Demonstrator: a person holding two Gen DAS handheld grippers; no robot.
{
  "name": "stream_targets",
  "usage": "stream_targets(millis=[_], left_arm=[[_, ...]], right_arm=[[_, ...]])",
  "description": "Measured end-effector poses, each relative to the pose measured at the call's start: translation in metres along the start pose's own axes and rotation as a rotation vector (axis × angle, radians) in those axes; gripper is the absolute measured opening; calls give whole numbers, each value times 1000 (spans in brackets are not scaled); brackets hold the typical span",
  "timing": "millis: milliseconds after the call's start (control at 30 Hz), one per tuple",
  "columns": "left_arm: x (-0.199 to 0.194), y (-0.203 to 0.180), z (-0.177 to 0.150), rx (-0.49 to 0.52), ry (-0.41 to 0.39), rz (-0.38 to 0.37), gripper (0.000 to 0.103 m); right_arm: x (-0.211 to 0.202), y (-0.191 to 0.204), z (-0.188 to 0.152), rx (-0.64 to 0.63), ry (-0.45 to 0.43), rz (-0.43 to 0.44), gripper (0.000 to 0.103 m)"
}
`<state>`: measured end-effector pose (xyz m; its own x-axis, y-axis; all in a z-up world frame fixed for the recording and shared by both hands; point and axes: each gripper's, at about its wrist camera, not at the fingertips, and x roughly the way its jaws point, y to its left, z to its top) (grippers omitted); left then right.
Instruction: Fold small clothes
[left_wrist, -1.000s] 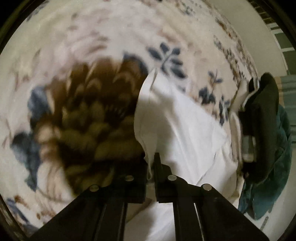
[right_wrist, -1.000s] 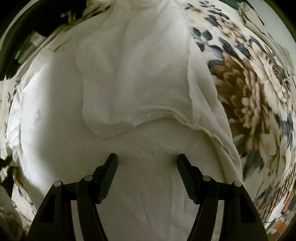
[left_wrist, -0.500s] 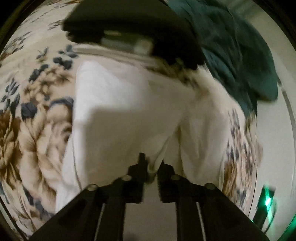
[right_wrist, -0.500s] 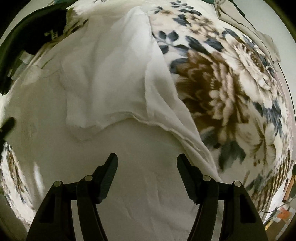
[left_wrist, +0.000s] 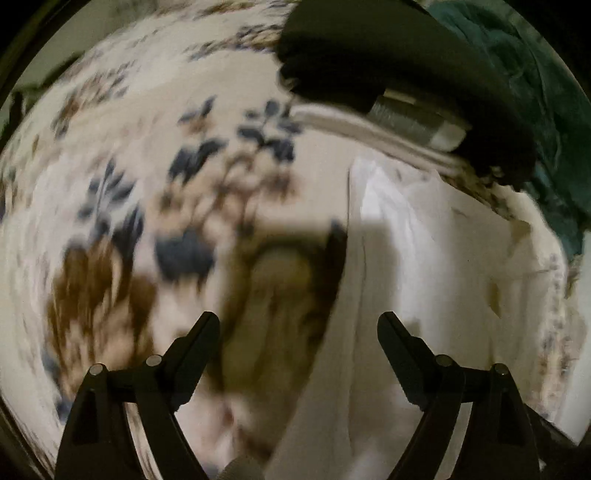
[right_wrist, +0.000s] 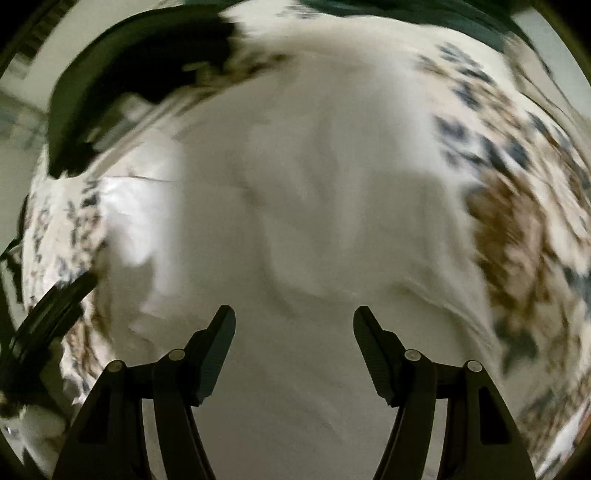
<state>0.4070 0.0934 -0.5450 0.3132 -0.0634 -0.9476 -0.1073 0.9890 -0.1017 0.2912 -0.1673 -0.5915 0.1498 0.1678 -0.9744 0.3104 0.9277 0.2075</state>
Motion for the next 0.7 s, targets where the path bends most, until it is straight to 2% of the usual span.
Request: stream_targets(millis=[67,167,233,333,433,533,633,700], left_arm=[[17,-4,9,46,18,43,87],[37,1,8,105,64,87,87],[33,7,-3,153,60,98,87],[20,17,-28,179,75,123,87],[-8,30,-55,147,90,128,87],[-55,30,-83,113,52,126,87],[-94,10,-109,96,30,121,87],[-112,-24,-124,82,37,103,87]], right_arm=[[15,29,8,-78,5,2,68],[42,57,2,-194,88,-44,68],[53,64,-12,-296,144,-124,68],[43,55,-38,-380,184,-137,68],[19,21,-50,-319,258,-74,68],[-23,-28,-53,-218,270,8,68],[-78,-99,-48,-116,263,64,68],[-107,-134,-32,-68,271,84,68]])
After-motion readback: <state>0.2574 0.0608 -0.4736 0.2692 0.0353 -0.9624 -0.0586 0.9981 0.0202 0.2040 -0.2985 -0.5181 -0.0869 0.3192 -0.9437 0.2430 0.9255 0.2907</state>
